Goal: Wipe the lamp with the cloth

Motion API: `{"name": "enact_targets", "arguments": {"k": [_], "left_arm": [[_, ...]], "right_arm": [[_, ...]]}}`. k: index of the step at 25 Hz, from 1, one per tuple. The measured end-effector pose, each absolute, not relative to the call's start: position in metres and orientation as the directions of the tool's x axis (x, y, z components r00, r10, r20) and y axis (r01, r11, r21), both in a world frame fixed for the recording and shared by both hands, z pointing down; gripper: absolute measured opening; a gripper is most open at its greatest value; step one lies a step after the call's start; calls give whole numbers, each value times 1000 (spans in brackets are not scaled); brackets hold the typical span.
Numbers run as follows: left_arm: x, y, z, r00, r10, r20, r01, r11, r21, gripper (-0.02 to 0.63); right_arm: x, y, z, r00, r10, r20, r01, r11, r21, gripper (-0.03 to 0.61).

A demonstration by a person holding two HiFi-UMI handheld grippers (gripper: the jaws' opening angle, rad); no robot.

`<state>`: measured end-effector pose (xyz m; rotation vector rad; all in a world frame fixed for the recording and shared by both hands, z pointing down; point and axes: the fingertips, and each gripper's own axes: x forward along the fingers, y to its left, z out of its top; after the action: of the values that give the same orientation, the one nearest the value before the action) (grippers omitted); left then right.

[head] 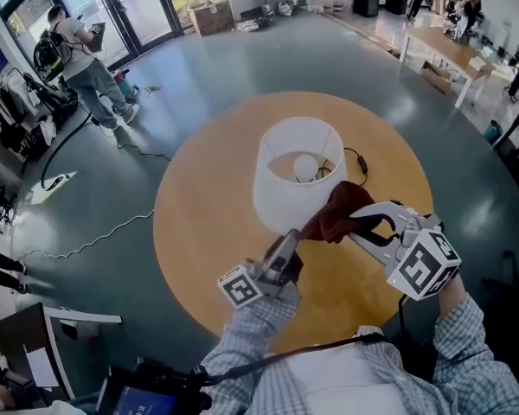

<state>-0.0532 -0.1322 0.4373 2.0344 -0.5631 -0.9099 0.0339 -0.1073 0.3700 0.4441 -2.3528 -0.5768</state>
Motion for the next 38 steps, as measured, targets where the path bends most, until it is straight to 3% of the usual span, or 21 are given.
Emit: {"name": "enact_targets", "arguments": {"k": [8, 14, 19, 23, 30, 34, 38], "left_arm": [[-54, -133, 436, 640, -658, -397, -75, -568, 820, 130], [-58, -122, 438, 678, -645, -352, -160, -597, 786, 156], [-97, -113, 449, 654, -715, -246, -339, -568, 750, 156], [-132, -113, 425, 617, -750, -240, -457, -589, 666, 156], [-122, -122, 370, 713, -700, -37, -671, -697, 254, 181], [-102, -128, 328, 753, -649, 103, -650, -759, -35, 242], [-82, -132, 304, 779, -573, 253, -508, -814, -281, 273]], "right_arm": [[40, -113, 397, -739, -485, 467, -312, 861, 402, 52], [40, -114, 399, -740, -505, 444, -352, 853, 385, 52], [38, -113, 398, -751, -512, 417, -376, 851, 366, 52], [38, -113, 401, -751, -526, 399, -408, 845, 345, 52], [41, -107, 424, -732, -548, 405, -441, 834, 331, 52], [43, -99, 445, -709, -554, 437, -450, 832, 325, 52], [43, -88, 470, -696, -536, 478, -440, 844, 306, 52]]}}
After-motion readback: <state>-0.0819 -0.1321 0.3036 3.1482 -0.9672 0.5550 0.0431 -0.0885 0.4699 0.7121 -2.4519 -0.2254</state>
